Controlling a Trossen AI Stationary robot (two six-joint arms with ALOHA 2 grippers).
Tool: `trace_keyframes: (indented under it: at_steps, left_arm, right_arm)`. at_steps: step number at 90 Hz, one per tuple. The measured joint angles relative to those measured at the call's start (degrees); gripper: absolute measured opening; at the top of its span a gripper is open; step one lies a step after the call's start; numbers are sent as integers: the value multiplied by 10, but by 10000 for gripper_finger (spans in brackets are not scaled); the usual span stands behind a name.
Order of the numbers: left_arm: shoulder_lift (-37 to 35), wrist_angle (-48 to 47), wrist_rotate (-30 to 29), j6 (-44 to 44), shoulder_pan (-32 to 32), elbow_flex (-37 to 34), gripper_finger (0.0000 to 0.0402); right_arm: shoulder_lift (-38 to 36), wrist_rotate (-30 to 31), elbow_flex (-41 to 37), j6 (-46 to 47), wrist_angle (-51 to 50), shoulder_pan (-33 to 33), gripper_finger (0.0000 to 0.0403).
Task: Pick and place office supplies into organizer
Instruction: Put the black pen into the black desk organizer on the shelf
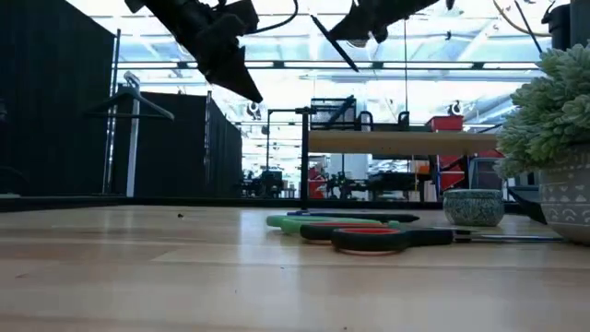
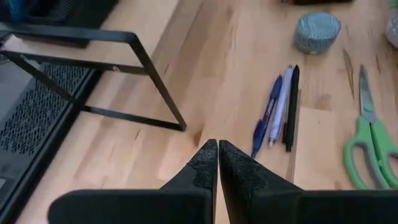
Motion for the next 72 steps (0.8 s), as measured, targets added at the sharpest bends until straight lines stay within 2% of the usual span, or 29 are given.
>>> trace_keyframes:
  at_steps: [26, 43, 50, 72]
  left_arm:
    - [-1, -5, 0, 2, 0, 0, 3]
    - [-1, -24, 0, 4, 0, 0, 3]
    - [-1, -26, 0, 4, 0, 0, 3]
    - [0, -30, 0, 6, 0, 0, 3]
  right_arm:
    - [102, -46, 0, 36, 226, -89, 2]
    - [169, -49, 0, 104, 250, -121, 2]
    - [188, -78, 0, 135, 256, -132, 2]
    - [199, -93, 0, 150, 242, -134, 3]
